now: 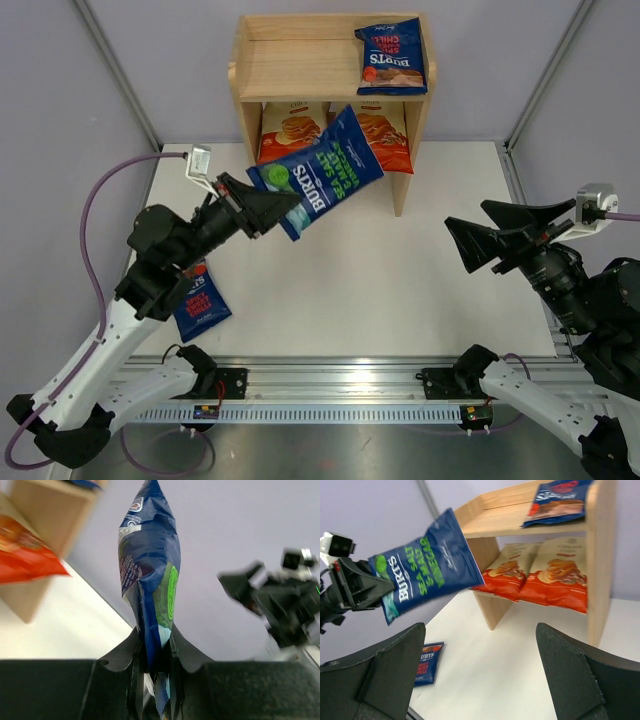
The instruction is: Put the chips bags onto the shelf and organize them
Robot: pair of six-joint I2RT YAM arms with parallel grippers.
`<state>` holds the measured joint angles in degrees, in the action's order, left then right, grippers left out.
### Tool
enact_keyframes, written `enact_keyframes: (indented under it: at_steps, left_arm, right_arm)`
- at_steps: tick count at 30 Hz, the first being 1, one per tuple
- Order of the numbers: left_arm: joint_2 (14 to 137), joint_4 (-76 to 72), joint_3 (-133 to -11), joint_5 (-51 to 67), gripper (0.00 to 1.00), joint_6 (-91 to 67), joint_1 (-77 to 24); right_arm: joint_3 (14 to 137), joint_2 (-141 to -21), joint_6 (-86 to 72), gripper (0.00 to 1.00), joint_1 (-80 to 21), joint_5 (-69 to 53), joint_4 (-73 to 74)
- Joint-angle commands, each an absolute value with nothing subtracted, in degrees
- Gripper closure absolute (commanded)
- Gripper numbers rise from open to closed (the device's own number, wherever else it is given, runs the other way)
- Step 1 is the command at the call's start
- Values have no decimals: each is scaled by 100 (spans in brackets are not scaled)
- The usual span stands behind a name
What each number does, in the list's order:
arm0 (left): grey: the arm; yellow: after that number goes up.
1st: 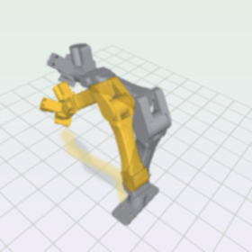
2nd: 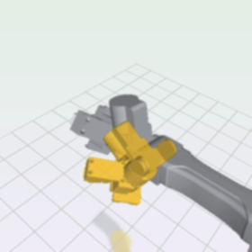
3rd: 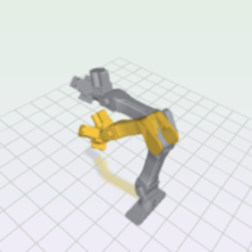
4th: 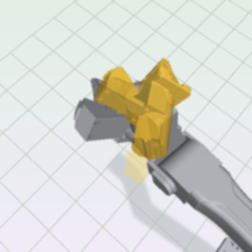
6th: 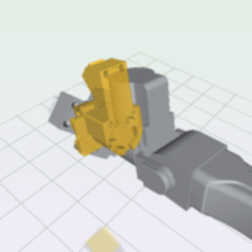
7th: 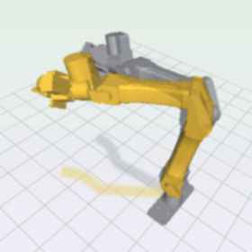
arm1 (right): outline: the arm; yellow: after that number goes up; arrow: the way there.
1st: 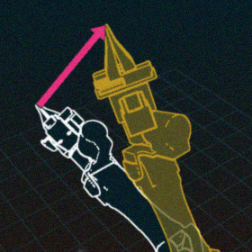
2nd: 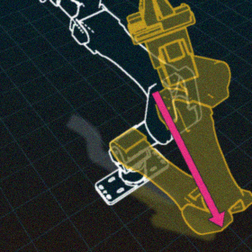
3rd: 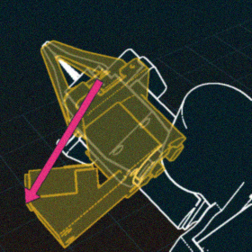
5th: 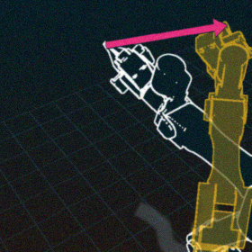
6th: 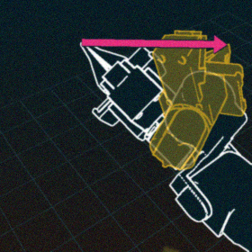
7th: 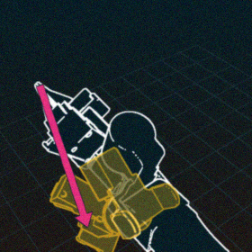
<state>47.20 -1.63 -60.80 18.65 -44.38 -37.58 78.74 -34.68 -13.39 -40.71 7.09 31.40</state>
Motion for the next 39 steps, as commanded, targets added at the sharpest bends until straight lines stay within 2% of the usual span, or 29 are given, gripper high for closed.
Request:
enact_keyframes:
  at_steps: [1,5,11,17,26,33,39]
  left_arm:
    - [5087,175,-6845,793,93,-4710,-3272]
    - [5615,273,-7661,-199,92,-5473,-2831]
    - [6843,27,-8673,-1693,91,-5870,-2760]
    - [8337,-440,-9710,-2188,91,-6502,-2769]
    - [9430,-650,-10580,-3347,93,-6831,-3233]
    - [10449,191,-12005,-4087,88,-6785,-3753]
    - [10793,668,-12235,-4421,87,-7127,-3937]
  right_arm:
    - [7796,-3402,-1652,1,-4061,1757,3401]
    - [7673,-3314,-2055,1,-4061,1934,3480]
    - [7331,-3103,-2539,0,-4061,1671,3182]
    - [7260,-2997,-2759,0,-4061,1460,3120]
    - [7128,-2628,-3076,1,-4061,1520,3182]
    - [7172,-2382,-3164,0,-4052,1503,3401]
    - [7128,-2031,-3331,1,-4061,1608,3480]
